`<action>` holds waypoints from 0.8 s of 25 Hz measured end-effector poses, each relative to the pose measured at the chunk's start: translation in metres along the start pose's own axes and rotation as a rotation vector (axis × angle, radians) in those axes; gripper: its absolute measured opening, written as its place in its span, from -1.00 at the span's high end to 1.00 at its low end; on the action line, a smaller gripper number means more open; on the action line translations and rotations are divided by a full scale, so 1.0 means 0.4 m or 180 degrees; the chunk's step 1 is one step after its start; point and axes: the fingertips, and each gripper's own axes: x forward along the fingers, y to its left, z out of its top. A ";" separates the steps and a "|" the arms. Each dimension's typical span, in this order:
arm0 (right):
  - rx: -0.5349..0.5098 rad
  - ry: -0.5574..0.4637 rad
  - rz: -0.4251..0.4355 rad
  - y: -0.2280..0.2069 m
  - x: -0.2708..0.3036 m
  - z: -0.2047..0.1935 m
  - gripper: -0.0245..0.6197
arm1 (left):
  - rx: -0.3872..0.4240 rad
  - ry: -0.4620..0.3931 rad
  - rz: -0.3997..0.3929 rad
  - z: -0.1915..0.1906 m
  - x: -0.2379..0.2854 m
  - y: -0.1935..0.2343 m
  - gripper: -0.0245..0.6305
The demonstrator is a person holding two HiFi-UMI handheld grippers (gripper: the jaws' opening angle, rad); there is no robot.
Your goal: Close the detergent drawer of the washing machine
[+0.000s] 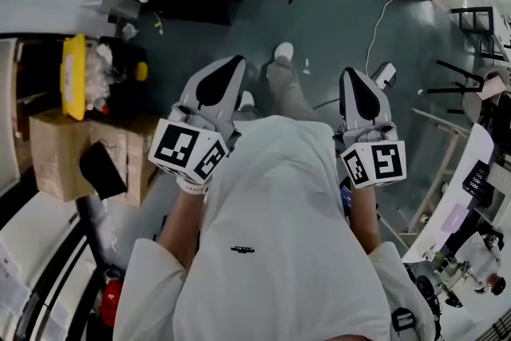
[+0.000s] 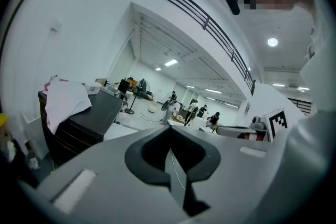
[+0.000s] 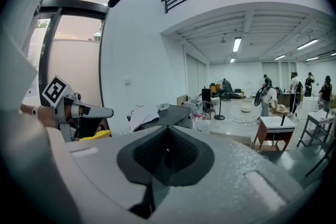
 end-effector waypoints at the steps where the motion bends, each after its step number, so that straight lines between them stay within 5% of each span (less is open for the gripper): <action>1: -0.0010 -0.0006 0.0037 -0.005 0.013 0.004 0.92 | 0.0013 0.0001 0.0039 0.006 0.005 0.011 0.87; 9: -0.0020 -0.0022 0.0290 -0.091 0.156 0.014 0.92 | -0.0011 0.0057 0.0292 0.030 0.118 0.074 0.87; 20: 0.0130 -0.0107 0.0319 -0.357 0.368 0.081 0.92 | 0.0156 0.0210 0.0206 0.139 0.475 0.093 0.87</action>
